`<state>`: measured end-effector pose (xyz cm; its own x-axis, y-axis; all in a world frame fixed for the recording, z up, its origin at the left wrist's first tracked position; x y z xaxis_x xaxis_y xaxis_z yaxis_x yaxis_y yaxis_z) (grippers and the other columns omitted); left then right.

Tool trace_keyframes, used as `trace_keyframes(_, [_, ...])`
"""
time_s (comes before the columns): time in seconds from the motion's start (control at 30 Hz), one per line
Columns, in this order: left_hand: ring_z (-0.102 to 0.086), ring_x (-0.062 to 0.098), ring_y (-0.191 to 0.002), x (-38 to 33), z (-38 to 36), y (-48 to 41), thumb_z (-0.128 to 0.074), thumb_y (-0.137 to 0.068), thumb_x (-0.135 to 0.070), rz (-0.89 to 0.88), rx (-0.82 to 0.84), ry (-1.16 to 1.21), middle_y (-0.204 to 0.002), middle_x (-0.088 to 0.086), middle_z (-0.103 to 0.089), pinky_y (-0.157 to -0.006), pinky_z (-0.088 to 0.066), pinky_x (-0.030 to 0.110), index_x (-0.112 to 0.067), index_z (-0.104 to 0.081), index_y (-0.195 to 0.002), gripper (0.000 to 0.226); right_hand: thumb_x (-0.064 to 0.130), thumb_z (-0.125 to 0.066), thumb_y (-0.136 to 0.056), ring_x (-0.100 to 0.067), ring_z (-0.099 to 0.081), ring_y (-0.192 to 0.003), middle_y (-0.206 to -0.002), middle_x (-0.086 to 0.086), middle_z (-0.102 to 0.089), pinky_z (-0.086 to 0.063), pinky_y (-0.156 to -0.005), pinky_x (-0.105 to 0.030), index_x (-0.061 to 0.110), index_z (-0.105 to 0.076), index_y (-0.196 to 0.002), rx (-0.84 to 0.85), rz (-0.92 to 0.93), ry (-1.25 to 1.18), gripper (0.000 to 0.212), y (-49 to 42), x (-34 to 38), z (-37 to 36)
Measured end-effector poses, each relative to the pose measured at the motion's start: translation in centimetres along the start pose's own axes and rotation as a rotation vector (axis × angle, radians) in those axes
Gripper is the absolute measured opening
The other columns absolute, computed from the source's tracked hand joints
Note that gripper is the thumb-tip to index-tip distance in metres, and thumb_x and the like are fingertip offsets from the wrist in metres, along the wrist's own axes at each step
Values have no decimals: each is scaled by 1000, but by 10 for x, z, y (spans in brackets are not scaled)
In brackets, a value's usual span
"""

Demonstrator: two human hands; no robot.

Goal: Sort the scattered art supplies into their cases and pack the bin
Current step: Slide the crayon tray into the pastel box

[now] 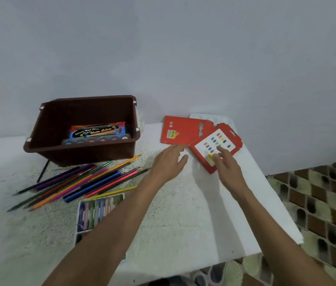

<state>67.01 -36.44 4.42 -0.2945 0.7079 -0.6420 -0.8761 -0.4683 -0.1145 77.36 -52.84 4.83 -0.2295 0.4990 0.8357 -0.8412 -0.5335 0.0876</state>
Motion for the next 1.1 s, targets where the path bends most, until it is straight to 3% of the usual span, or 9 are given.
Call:
trace_keyframes(0.13, [-59, 22, -113, -7, -23, -34, -50, -99, -32, 135, 17, 52, -129, 0, -57, -90, -50, 41, -23, -53, -132, 34, 36, -45, -103, -19, -50, -125, -143, -2, -47, -42, -96, -31, 21, -43, -143, -41, -53, -41, 43, -26, -8, 25])
trace_keyframes(0.27, [-54, 24, -118, -4, -37, -48, -47, -101, -32, 247, 30, -39, -133, 1, -53, -86, -43, 36, -20, -46, -136, 38, 28, -46, -103, -21, -58, -114, -116, 9, -56, -46, -86, -36, 24, -44, -138, -99, -173, -217, 35, -50, -23, 42])
trace_keyframes(0.37, [-58, 23, -112, -1, -45, -54, -50, -99, -31, 306, 31, -14, -128, 1, -58, -86, -48, 40, -23, -47, -135, 37, 27, -49, -103, -23, -56, -116, -126, 3, -57, -48, -86, -41, 28, -40, -140, -79, -339, -377, 38, -62, -37, 40])
trace_keyframes(0.5, [-64, 20, -103, 3, -52, -58, -58, -97, -29, 416, 7, 214, -118, -1, -66, -82, -54, 39, -27, -53, -131, 35, 25, -51, -102, -23, -58, -117, -129, 2, -60, -50, -84, -42, 31, -41, -138, -89, -450, -503, 39, -62, -48, 30])
trace_keyframes(0.7, [-64, 17, -96, 4, -41, -50, -60, -97, -18, 511, -130, 580, -114, 1, -66, -73, -55, 29, -23, -53, -124, 29, 22, -55, -99, -22, -62, -106, -119, -1, -63, -53, -86, -39, 26, -44, -134, -191, -488, -692, 37, -50, -48, 25])
trace_keyframes(0.83, [-64, 20, -104, 20, -26, -36, -65, -94, -18, 547, -142, 708, -116, 4, -63, -88, -57, 42, -29, -55, -121, 31, 26, -63, -95, -24, -64, -95, -105, 3, -61, -55, -81, -36, 28, -39, -141, -235, -477, -725, 52, -38, -44, 22])
trace_keyframes(0.93, [-66, 21, -99, 33, -14, -22, -67, -93, -21, 564, -122, 753, -110, 4, -64, -86, -58, 42, -32, -57, -117, 28, 29, -65, -94, -26, -66, -90, -98, 9, -59, -55, -77, -34, 31, -32, -147, -218, -444, -693, 62, -30, -40, 17])
trace_keyframes(1.1, [-68, 13, -94, 49, 22, 21, -61, -98, -23, 585, -132, 819, -107, 2, -67, -60, -51, 20, -29, -55, -116, 20, 34, -62, -96, -26, -67, -89, -117, -6, -63, -55, -72, -33, 28, -36, -146, -141, -378, -608, 57, -8, -21, -7])
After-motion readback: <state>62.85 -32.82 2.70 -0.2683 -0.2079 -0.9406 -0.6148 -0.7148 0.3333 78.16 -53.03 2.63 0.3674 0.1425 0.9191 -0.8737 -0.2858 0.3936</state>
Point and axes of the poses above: each hand's wrist, its own y-axis away from the middle knuckle, its own z-axis out of the back of the hand, x = y × z, the point moved 7 cm from there along -y, towards the middle knuckle
